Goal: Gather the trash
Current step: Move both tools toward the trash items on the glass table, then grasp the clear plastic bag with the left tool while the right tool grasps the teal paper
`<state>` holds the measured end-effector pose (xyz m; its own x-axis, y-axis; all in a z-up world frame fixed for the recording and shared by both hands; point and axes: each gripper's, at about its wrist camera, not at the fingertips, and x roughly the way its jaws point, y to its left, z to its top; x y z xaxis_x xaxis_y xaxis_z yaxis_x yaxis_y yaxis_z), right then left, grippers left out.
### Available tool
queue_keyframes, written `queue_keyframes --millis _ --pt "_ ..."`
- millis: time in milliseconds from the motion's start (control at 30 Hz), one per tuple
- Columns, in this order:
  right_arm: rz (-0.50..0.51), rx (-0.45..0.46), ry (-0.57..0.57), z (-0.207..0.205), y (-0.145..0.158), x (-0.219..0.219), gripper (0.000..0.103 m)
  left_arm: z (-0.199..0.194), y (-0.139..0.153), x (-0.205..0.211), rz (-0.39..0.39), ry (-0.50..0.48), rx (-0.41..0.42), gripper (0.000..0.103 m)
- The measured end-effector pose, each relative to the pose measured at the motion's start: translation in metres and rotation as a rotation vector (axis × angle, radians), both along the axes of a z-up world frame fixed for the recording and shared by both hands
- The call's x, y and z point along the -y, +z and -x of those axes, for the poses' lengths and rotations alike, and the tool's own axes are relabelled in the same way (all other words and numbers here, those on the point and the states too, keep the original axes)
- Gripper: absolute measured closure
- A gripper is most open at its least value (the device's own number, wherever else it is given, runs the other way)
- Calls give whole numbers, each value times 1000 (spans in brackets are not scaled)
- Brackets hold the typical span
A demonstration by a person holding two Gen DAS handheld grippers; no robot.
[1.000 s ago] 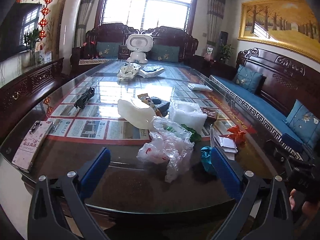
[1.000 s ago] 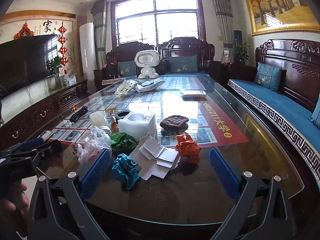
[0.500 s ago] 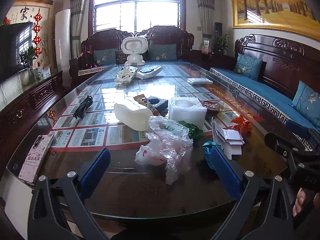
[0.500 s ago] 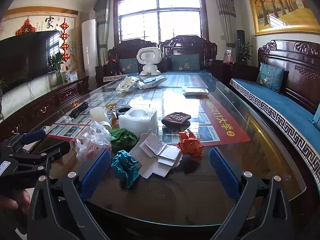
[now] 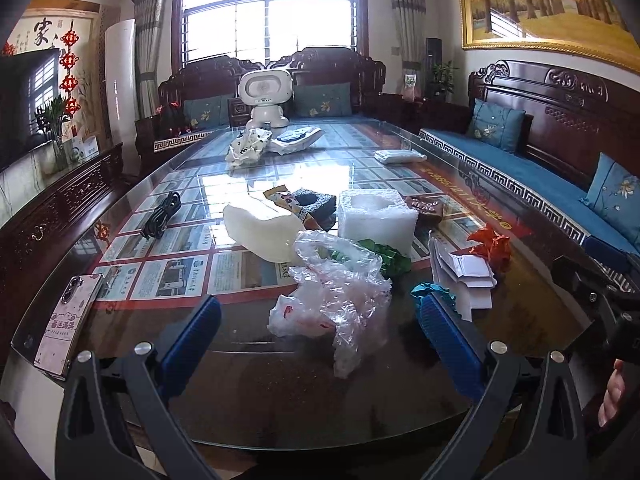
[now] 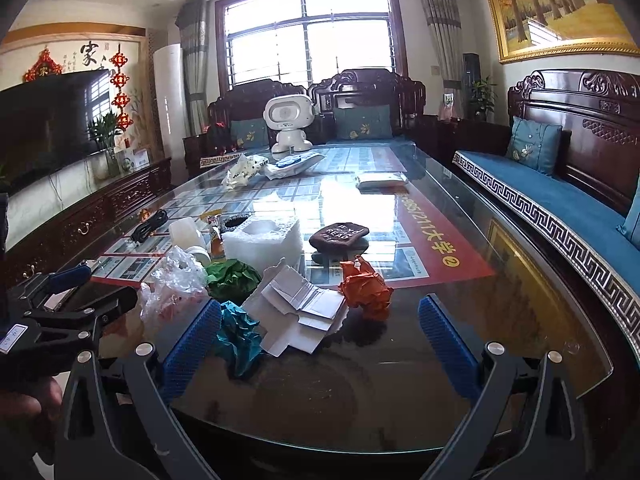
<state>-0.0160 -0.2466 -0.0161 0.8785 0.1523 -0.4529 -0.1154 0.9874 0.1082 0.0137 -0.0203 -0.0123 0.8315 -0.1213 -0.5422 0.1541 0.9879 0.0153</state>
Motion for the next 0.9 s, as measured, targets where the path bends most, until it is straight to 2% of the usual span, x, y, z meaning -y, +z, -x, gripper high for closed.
queue_keyframes --millis 133,300,467,667,733,767,833,900 --pt "0 -4 1 -1 -2 0 8 -15 -4 3 -5 -23 -27 4" --pt "-9 -5 4 -4 -2 1 8 -35 -16 14 -51 -20 -51 4" --pt "-5 -20 7 -9 -4 -3 8 -55 -27 25 -168 -16 -55 4" --pt "16 -32 25 -13 -7 -13 8 -60 -34 21 -134 -38 -65 5" --pt "17 -35 35 -15 -8 -15 8 -60 -35 18 -107 -48 -73 17" --pt "17 -37 38 -15 -8 -17 8 -61 -36 15 -92 -51 -83 28" --pt "16 -39 42 -15 -8 -19 8 -63 -37 11 -71 -56 -96 35" --pt "15 -37 48 -15 -9 -21 8 -63 -37 6 -37 -72 -110 51"
